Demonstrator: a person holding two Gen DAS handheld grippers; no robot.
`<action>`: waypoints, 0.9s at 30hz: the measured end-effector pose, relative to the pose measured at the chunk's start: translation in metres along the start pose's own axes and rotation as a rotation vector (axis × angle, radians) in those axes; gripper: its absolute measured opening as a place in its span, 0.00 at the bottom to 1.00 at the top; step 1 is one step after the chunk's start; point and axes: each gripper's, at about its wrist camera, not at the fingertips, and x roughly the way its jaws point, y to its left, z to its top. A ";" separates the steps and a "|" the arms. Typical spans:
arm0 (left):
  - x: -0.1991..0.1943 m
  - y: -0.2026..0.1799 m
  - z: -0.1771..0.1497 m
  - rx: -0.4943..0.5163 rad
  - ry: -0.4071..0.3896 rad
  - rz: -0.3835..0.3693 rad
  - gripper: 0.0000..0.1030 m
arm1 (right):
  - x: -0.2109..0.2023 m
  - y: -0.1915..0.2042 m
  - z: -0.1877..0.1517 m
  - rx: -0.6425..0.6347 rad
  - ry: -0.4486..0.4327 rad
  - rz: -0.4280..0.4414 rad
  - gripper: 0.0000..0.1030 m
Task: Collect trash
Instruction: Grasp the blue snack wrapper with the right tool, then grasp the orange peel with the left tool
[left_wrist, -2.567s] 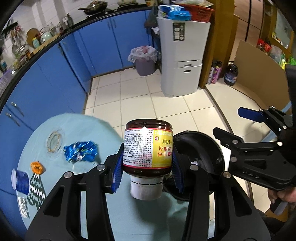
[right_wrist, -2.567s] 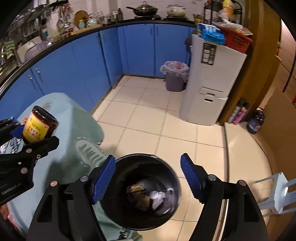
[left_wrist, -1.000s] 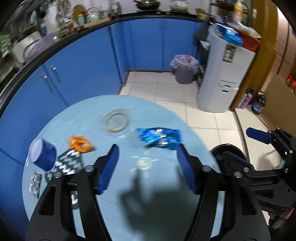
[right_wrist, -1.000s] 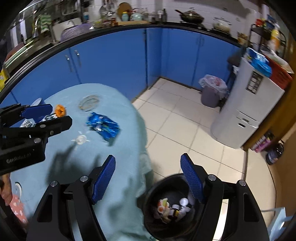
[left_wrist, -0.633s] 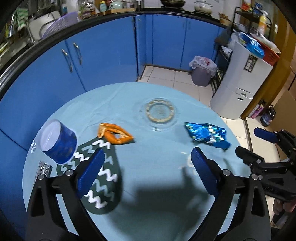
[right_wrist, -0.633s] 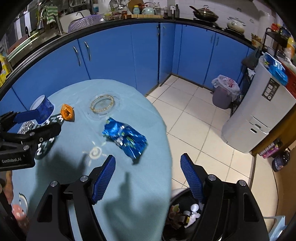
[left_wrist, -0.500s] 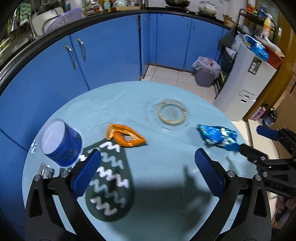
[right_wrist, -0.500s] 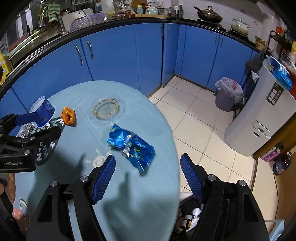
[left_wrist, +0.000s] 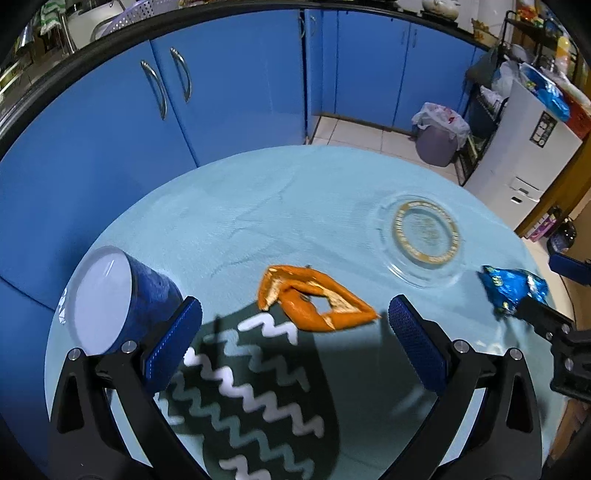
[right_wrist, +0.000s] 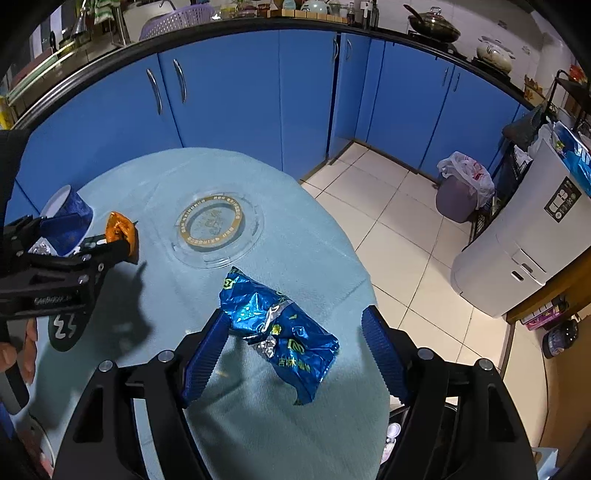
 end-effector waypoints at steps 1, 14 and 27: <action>0.003 0.002 0.001 -0.001 0.004 0.003 0.97 | 0.001 0.000 0.000 0.000 0.000 -0.003 0.70; 0.022 0.003 0.001 0.020 0.017 0.019 0.97 | 0.009 0.002 0.002 -0.029 -0.026 -0.054 0.61; 0.013 -0.012 0.000 0.089 -0.014 0.011 0.34 | -0.002 0.016 -0.002 -0.086 -0.032 -0.026 0.23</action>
